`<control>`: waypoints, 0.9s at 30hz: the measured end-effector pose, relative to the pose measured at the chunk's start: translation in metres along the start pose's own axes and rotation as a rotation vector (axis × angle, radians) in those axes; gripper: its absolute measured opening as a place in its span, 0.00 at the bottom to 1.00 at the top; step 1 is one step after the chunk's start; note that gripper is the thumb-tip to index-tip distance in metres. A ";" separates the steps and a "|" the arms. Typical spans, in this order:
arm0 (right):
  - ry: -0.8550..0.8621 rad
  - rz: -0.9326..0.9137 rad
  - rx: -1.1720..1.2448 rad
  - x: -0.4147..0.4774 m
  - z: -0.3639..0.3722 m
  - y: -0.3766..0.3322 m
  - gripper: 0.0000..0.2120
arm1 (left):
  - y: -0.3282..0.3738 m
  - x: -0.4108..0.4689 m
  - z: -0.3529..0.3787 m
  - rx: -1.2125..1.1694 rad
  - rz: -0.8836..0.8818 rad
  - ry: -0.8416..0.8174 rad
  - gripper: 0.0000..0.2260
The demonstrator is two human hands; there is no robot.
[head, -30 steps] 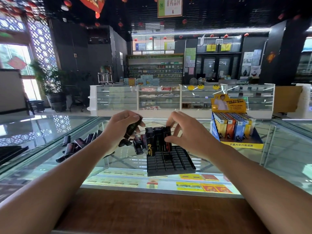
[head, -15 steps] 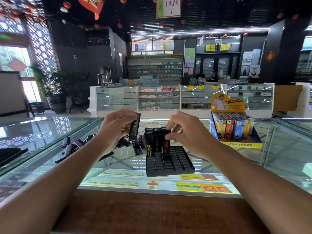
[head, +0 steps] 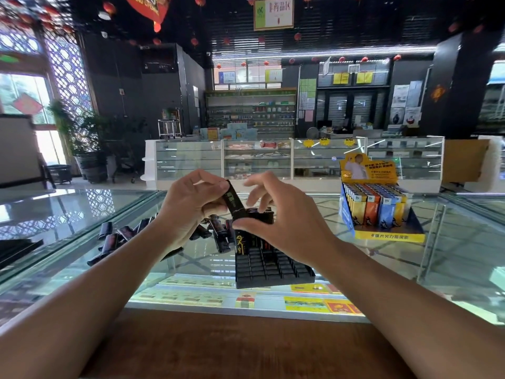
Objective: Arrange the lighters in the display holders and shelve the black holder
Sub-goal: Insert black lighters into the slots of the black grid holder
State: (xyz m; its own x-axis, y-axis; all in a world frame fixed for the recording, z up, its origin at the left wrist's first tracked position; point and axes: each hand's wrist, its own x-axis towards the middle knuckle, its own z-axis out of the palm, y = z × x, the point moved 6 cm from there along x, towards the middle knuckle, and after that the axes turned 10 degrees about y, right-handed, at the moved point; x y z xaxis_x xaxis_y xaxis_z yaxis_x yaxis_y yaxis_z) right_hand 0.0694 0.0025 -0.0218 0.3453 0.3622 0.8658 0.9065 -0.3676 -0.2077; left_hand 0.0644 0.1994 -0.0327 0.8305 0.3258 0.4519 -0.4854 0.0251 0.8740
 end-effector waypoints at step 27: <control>0.144 0.037 0.021 0.006 -0.019 0.036 0.12 | -0.048 0.000 -0.010 1.523 0.251 -0.362 0.18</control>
State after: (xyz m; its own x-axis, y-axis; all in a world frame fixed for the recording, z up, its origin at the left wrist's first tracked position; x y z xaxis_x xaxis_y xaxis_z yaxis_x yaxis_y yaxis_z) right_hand 0.0997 -0.0246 -0.0159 0.3420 0.2218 0.9132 0.8990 -0.3602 -0.2492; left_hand 0.0846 0.2078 -0.0766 0.9014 -0.0627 0.4285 -0.0819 -0.9963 0.0266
